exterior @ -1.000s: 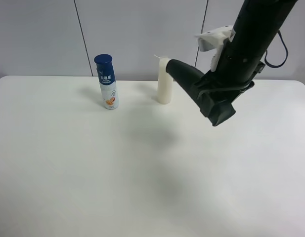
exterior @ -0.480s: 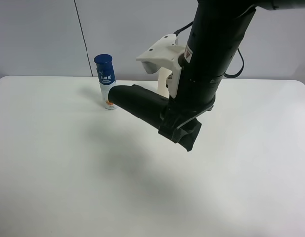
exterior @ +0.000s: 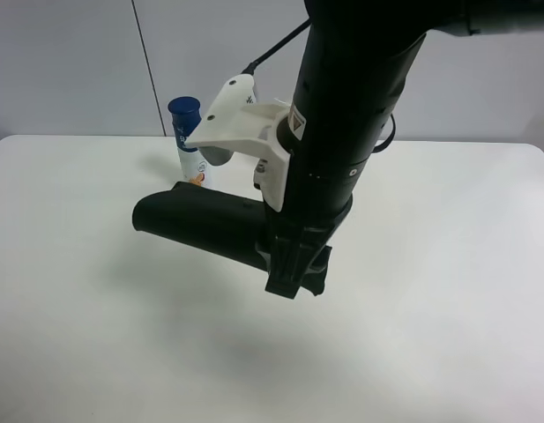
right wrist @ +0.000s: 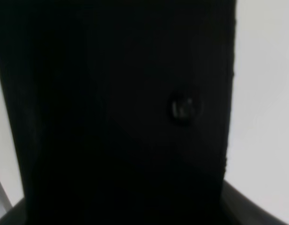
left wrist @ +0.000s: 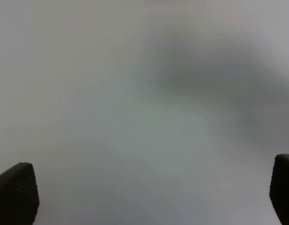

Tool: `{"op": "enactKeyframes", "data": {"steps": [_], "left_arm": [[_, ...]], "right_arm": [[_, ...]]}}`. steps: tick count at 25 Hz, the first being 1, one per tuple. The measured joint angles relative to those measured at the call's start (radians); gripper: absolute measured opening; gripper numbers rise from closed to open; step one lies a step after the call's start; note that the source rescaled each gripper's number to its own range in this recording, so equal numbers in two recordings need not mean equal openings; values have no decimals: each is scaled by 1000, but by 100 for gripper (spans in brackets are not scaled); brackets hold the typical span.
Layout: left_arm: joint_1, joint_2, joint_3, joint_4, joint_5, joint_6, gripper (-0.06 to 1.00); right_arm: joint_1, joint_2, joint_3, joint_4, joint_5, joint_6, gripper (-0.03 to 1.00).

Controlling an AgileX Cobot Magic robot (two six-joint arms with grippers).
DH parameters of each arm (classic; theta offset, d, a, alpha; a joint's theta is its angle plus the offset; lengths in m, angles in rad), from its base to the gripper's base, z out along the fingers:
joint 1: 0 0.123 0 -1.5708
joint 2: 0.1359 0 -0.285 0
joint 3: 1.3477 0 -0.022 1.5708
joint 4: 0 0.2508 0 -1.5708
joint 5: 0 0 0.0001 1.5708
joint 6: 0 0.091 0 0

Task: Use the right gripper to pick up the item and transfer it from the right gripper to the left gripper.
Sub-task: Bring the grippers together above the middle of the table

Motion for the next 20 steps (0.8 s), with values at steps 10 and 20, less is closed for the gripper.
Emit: {"op": "enactKeyframes", "data": {"steps": [10,20], "left_arm": [[-9,250,-38,-314,-8,0,100],[-10,517,-45,-667,-36,58,100]], "right_arm": [[66,-25,0,1,-4,-41,2],[66,-64,1,23,-22,-51,1]]}}
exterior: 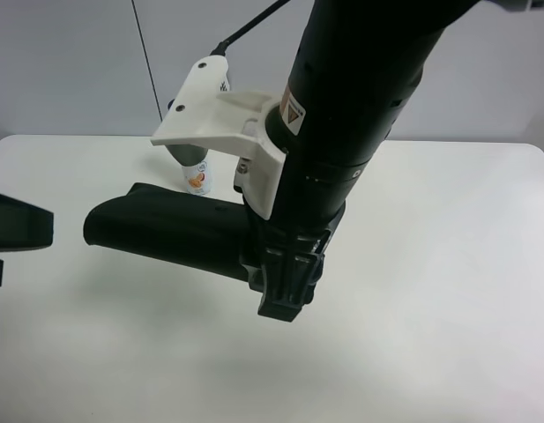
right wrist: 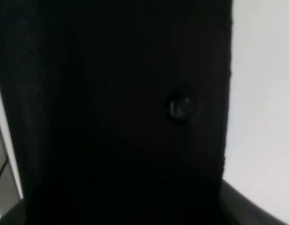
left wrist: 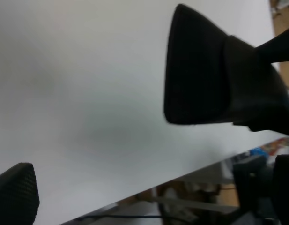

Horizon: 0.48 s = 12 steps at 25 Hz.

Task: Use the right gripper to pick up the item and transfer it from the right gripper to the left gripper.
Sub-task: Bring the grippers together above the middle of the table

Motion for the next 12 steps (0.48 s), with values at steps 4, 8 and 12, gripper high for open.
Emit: {"op": "enactKeyframes", "data": {"steps": [4,8,12], "left_arm": [[0,85,0,-108,-7,59,100],[0,146,0,-179,-7,92,100],[0,190,0,-224,-4,117,100]], "right_arm": [[0,-14,0,6,-1,-1,1],[0,-23,0,34,-8,-23,1],[0,-23,0,74,-27,-45,1]]}}
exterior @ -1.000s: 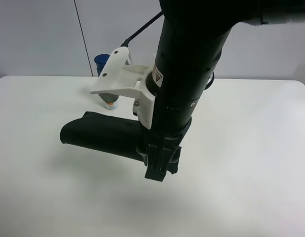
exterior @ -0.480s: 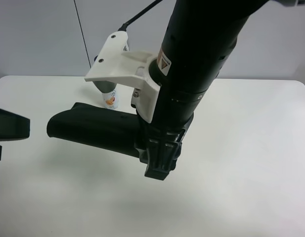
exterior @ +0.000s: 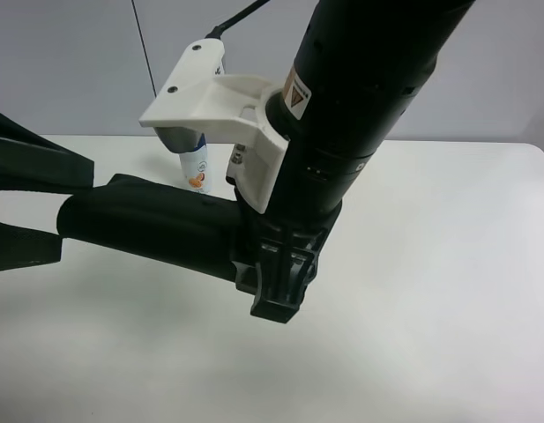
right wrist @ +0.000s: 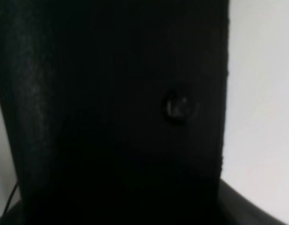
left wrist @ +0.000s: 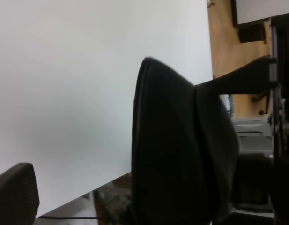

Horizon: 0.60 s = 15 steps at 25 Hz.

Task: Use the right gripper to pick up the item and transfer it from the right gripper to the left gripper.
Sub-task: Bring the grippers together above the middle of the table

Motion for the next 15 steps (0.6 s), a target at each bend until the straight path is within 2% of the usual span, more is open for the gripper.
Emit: {"op": "enactKeyframes", "data": {"steps": [8,15], "left_arm": [[0,52,0,-88,45,40,100],[0,61,0,-189,94,40,99]], "right_arm": [[3,0,0,90,-56,-60,1],[3,0,0,105,-124,-84,1]]}}
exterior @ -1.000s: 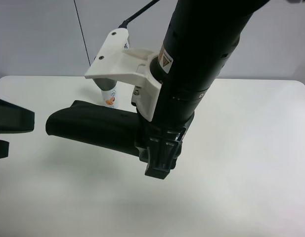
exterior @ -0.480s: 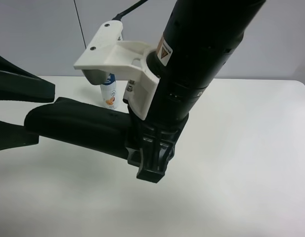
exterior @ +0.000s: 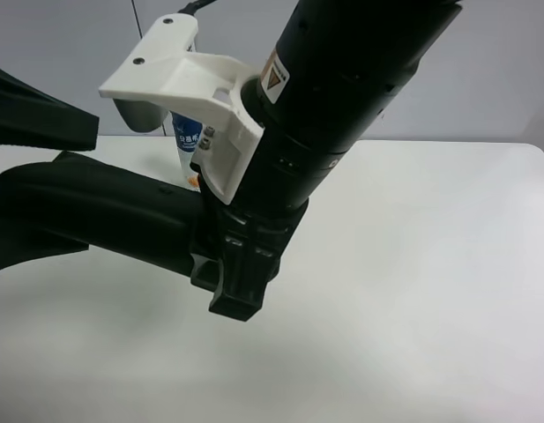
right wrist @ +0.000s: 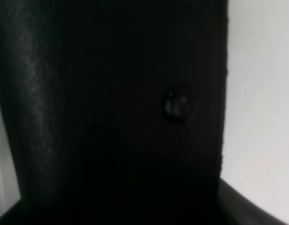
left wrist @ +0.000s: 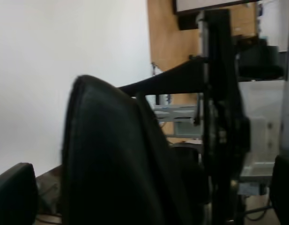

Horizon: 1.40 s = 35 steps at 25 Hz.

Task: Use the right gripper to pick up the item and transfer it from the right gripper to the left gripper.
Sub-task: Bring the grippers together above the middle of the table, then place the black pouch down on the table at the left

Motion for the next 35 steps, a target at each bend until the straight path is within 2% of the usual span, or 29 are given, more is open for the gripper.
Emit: {"op": "enactKeyframes", "data": {"steps": [3,10,13,15,24,25,27,28,30,35], "left_arm": [[0,0,0,-16,7,0,90],[0,0,0,-20,8,0,50],[0,0,0,-17,8,0,24],[0,1,0,-8,10,0,0],[0,2,0,-8,14,0,1],[0,2,0,-9,17,0,1],[0,2,0,-10,26,1,1],[0,2,0,-11,29,1,1],[0,2,0,-11,32,2,1],[0,2,0,-11,34,3,1]], "right_arm": [[0,0,0,22,-6,-19,1],[0,0,0,70,-26,-52,1],[0,0,0,73,-30,-53,1],[0,0,0,69,-31,-53,0],[0,0,0,69,-31,-53,2],[0,0,0,72,-33,-50,16],[0,0,0,73,-45,-43,66],[0,0,0,73,-47,-42,78],[0,0,0,70,-41,-41,92],[0,-48,0,-19,30,8,99]]}}
